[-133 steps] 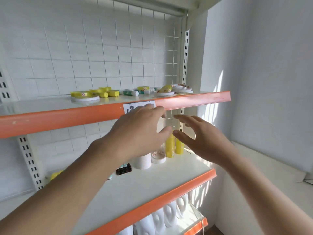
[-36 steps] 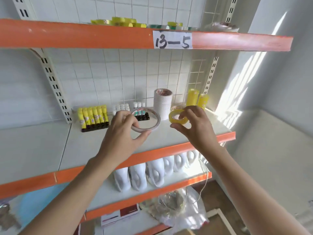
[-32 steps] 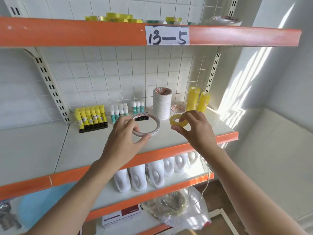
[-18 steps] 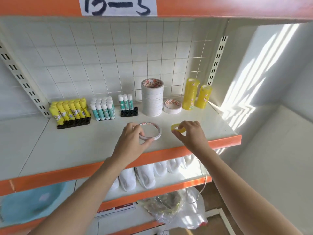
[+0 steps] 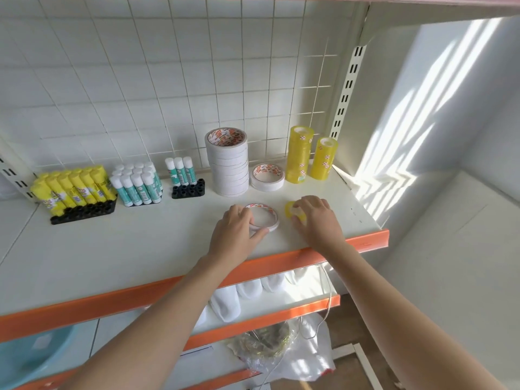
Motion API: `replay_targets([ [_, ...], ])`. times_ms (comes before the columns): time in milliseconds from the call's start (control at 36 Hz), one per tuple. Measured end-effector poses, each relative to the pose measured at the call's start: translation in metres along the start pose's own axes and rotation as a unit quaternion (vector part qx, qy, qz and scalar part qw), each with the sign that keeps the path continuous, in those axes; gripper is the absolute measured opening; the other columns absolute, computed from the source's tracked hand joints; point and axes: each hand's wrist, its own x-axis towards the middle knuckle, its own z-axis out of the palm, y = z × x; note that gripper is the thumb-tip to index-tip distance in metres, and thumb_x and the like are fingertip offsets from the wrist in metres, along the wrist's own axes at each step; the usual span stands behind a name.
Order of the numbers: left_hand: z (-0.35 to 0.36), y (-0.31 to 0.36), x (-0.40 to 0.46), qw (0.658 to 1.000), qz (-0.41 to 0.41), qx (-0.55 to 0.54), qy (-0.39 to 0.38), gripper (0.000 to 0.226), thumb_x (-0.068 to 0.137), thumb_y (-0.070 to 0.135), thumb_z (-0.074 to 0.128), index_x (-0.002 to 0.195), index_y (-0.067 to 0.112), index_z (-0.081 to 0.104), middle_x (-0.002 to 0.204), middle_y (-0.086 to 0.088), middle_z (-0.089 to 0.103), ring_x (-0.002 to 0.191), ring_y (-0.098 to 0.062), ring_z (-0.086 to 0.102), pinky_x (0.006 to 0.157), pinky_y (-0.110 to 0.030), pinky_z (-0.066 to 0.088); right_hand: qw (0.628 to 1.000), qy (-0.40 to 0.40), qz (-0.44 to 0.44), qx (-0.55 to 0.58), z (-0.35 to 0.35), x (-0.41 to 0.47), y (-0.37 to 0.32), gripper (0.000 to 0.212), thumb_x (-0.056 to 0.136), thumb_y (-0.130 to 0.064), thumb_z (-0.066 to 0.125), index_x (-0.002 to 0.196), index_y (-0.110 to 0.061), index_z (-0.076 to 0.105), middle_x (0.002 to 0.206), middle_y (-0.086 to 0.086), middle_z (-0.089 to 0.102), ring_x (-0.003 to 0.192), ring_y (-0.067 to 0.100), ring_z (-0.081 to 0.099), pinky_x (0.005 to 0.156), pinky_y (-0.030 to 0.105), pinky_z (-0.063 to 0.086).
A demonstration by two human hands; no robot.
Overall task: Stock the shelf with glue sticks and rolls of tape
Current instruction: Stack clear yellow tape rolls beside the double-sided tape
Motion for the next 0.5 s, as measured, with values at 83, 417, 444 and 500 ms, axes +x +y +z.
replay_targets([
  [83, 0.006, -0.004, 0.004, 0.999, 0.013, -0.028, 0.012, 0.037, 0.081, 0.036, 0.074, 0.089, 0.006, 0.054, 0.095, -0.010, 0.051, 0.086, -0.030, 0.053, 0.068, -0.035, 0.042, 0.995, -0.010, -0.092, 0.029, -0.001, -0.003, -0.002, 0.031, 0.084, -0.021, 0.061, 0.114, -0.016, 0.064, 0.112, 0.009, 0.060, 0.099, 0.035, 0.057, 0.082, 0.045, 0.050],
  [417, 0.012, -0.013, 0.012, 0.992, 0.063, -0.106, -0.008, 0.033, 0.087, 0.021, 0.070, 0.107, 0.002, 0.052, 0.135, -0.013, 0.047, 0.119, -0.023, 0.047, 0.089, -0.034, 0.043, 0.980, 0.004, -0.195, 0.041, 0.008, 0.002, -0.010, 0.013, 0.085, -0.019, 0.068, 0.094, -0.009, 0.066, 0.110, 0.013, 0.059, 0.091, 0.034, 0.060, 0.072, 0.039, 0.053],
  [444, 0.010, -0.014, 0.012, 0.993, 0.067, -0.100, -0.011, 0.039, 0.088, 0.020, 0.069, 0.117, 0.002, 0.050, 0.140, -0.014, 0.045, 0.128, -0.023, 0.042, 0.099, -0.032, 0.038, 0.981, 0.016, -0.192, 0.040, 0.007, 0.003, -0.010, 0.013, 0.085, -0.018, 0.068, 0.094, -0.009, 0.066, 0.108, 0.012, 0.060, 0.092, 0.035, 0.060, 0.072, 0.040, 0.054],
  [500, 0.008, -0.016, 0.012, 0.995, 0.050, -0.087, -0.028, 0.052, 0.089, 0.019, 0.067, 0.133, 0.002, 0.044, 0.145, -0.016, 0.042, 0.134, -0.028, 0.038, 0.107, -0.033, 0.033, 0.982, 0.043, -0.177, 0.041, 0.007, 0.007, -0.011, 0.013, 0.084, -0.017, 0.068, 0.093, -0.007, 0.065, 0.103, 0.010, 0.062, 0.088, 0.034, 0.059, 0.071, 0.041, 0.053],
])
